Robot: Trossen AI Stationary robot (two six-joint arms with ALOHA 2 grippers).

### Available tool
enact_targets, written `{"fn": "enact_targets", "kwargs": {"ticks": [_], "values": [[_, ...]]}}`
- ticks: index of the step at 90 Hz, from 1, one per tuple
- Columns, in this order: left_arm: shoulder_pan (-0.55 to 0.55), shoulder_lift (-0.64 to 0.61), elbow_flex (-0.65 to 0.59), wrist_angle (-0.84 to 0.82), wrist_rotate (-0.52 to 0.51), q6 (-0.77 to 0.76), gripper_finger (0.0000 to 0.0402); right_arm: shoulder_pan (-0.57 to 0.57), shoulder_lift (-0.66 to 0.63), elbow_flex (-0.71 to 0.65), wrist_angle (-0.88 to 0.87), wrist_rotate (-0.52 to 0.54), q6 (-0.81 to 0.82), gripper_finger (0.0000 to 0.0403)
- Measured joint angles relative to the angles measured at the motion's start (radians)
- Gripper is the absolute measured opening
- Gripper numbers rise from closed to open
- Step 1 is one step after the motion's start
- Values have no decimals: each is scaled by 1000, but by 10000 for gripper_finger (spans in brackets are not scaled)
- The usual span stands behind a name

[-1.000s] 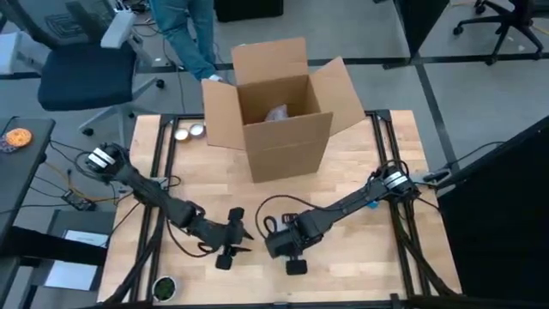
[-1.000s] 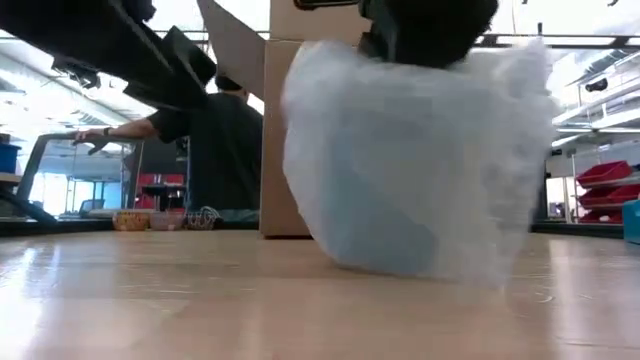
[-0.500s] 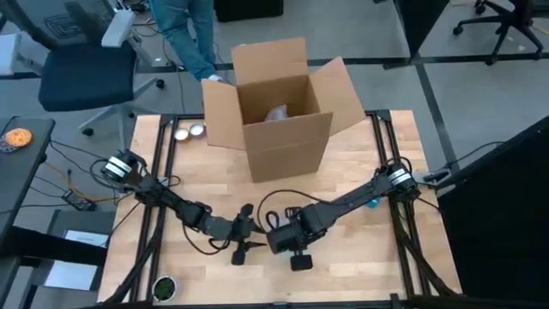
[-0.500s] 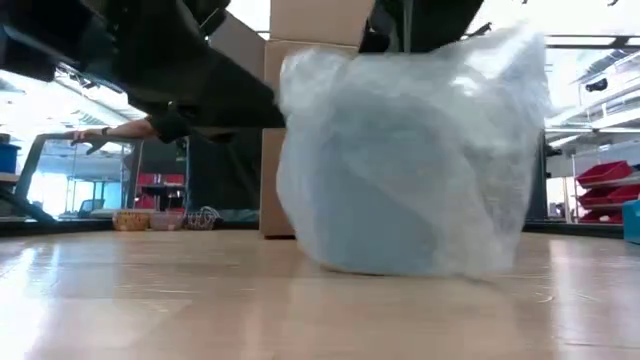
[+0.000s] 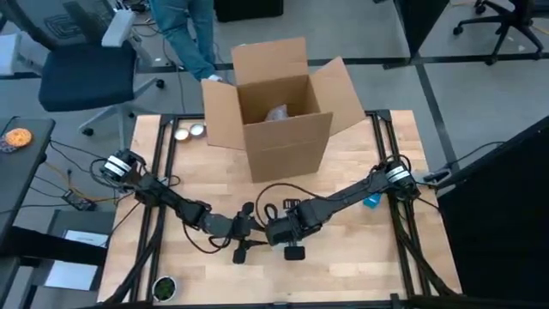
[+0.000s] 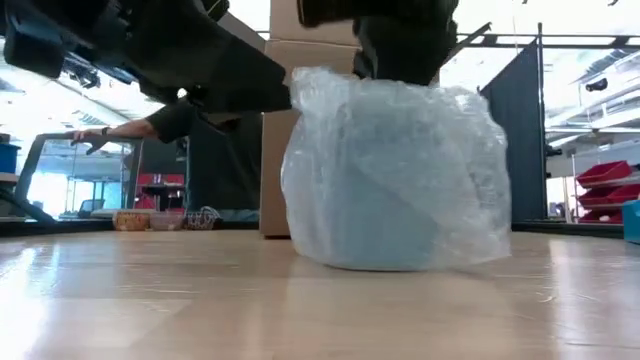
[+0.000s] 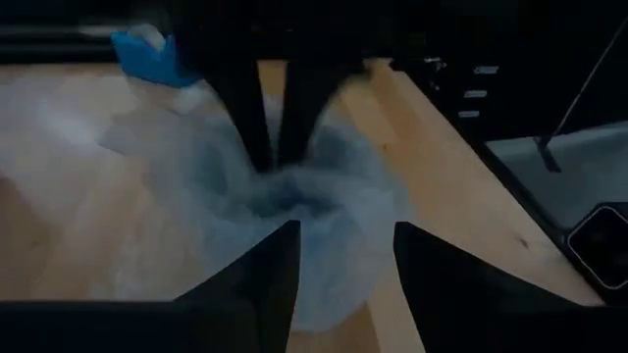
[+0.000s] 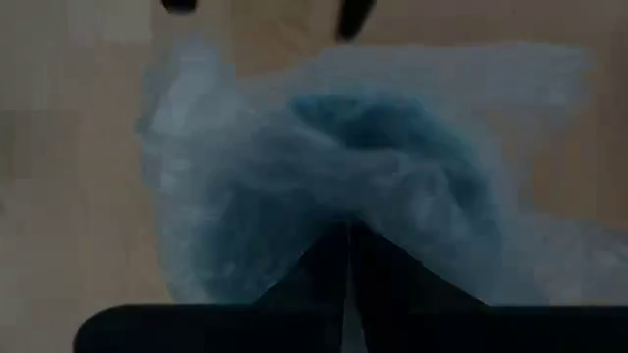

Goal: Wrap mug
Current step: Wrap the blue cup with bubble wrap

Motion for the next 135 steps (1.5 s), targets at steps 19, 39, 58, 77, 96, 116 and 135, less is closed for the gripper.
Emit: {"fn": "enact_targets", "kwargs": {"ticks": [19,39,58,77,96,116,135], "values": [[2,-19,0,-65,-26,1,152,-2,-6,-85,124,-65,-21,0],[24,6,-1,-41,-70,-3,152,12,5,-35,125,-80,-53,0],[28,8,0,31,-54,-3,152,13,5,9,94,-78,-46,0],[29,9,0,14,-110,-27,152,13,5,44,87,-48,-31,0],[28,9,0,23,-111,-27,152,13,5,78,45,-24,-22,0],[18,10,21,91,-76,28,152,13,2,21,52,5,4,0],[19,92,57,104,-77,25,152,13,0,-35,107,10,64,0]]}}
